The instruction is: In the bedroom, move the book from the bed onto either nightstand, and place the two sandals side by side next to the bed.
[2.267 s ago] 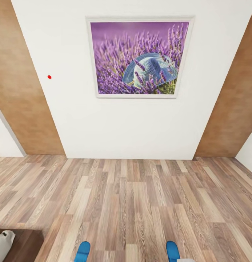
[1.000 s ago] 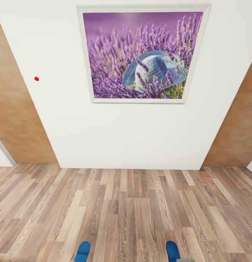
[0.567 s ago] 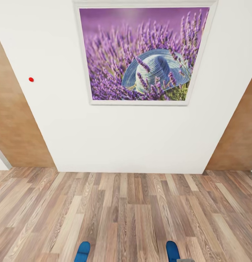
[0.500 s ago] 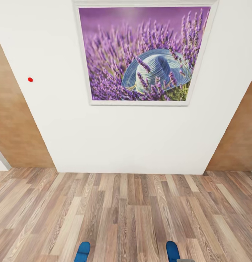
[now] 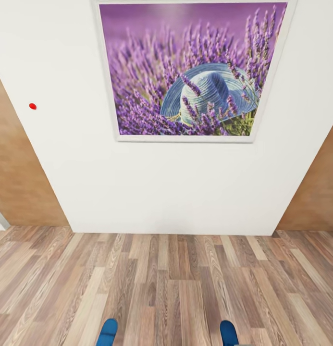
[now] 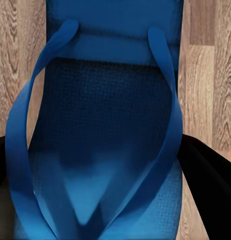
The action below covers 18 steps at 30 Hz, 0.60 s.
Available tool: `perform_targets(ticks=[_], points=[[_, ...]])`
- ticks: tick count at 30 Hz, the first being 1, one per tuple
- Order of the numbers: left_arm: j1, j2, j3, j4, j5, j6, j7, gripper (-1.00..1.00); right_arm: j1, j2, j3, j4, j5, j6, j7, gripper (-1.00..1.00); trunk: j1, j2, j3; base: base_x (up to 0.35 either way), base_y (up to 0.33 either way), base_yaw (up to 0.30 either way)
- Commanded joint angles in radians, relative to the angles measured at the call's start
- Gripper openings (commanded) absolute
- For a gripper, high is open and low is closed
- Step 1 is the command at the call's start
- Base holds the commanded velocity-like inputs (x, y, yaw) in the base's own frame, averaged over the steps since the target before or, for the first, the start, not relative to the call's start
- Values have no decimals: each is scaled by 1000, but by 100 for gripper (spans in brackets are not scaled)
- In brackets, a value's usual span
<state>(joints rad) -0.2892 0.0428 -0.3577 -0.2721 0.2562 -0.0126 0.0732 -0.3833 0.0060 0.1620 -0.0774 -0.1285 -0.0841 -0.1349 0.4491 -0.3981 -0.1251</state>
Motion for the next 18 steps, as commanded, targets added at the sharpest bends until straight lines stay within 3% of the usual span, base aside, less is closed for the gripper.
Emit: perform_targets(ticks=[1, 7, 18], points=[[-1, 1, -9, 14, 9, -11, 5, -100, 0, 0, 9, 2, -12, -4, -3, -100, 1, -2, -2, 187, 0, 0], [-1, -2, -9, 87, 9, -67, 5, -100, 60, -17, 8, 0, -11, -5, -3, -100, 1, -2, -2, 183, 0, 0], [4, -3, -8, 99, 13, -113, 5, -100, 79, -36, 9, 7, -13, -19, -3, -100, 1, -2, -2, 157, 0, 0]])
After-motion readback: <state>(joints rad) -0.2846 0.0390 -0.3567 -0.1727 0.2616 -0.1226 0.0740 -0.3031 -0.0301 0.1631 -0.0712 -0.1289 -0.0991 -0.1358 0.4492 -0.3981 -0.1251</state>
